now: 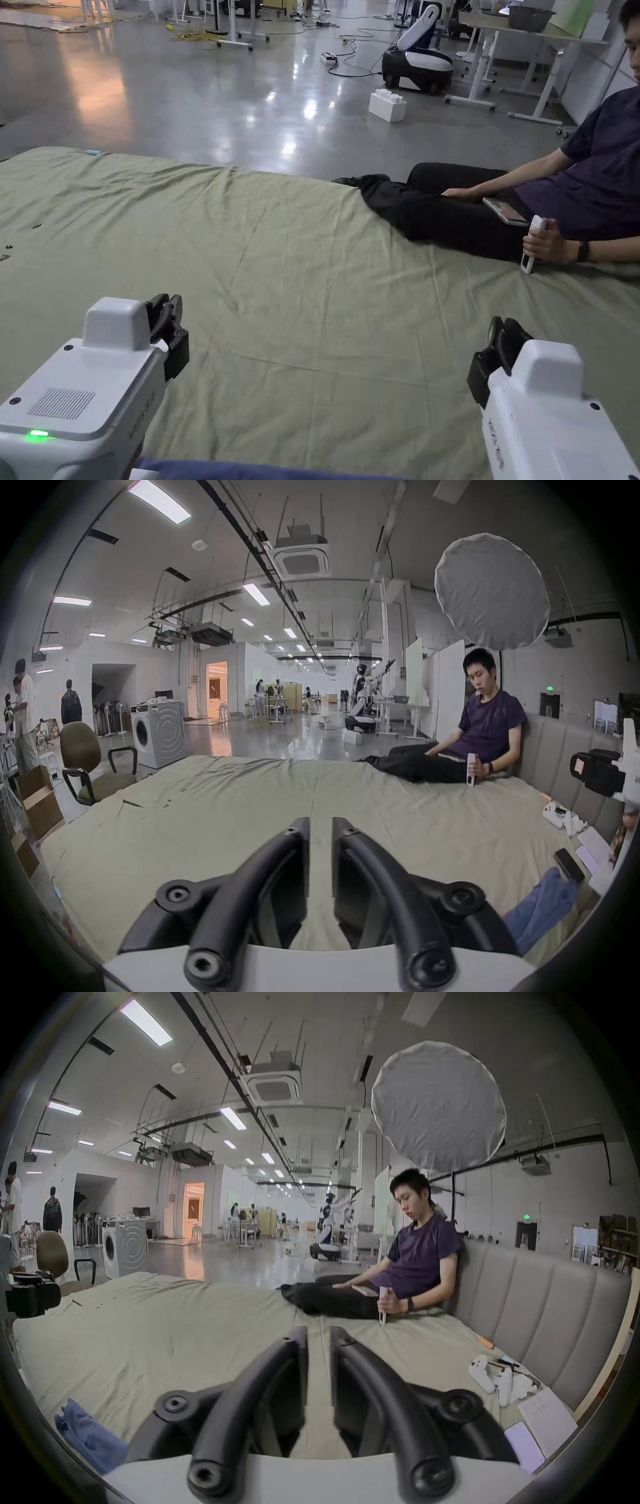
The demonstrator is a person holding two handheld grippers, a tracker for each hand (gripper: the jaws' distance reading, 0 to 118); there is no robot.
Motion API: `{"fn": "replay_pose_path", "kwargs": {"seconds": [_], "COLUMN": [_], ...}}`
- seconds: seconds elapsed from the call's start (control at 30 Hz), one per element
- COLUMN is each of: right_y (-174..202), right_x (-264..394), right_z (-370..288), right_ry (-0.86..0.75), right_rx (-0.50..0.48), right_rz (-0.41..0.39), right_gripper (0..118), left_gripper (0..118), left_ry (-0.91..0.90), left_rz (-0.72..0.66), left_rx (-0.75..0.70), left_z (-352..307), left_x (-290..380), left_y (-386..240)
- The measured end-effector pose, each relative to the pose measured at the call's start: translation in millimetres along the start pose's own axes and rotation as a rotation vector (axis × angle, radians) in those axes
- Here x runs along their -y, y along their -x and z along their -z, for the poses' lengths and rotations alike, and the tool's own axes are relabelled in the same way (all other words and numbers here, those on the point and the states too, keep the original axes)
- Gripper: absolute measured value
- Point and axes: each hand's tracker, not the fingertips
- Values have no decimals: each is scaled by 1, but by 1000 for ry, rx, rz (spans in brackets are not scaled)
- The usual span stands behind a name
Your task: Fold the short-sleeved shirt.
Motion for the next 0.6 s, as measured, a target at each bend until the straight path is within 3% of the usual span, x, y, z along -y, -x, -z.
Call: {"fn": "replay_pose_path", "kwargs": {"seconds": [0.33, 0.6], "right_y": [13, 22], "right_x": [-1, 1], "right_z": [3, 13], "right_ry": [-43, -7], "right_rx": [-8, -45], "right_rz": [0, -27], "right_gripper": [0, 0], "left_gripper": [1, 1], "left_ry": [-4, 244], "left_rz": [-17, -12], "left_rx": [-2, 7], "left_z": [-8, -14], "left_x": [-8, 28], "left_y": [18, 87]}}
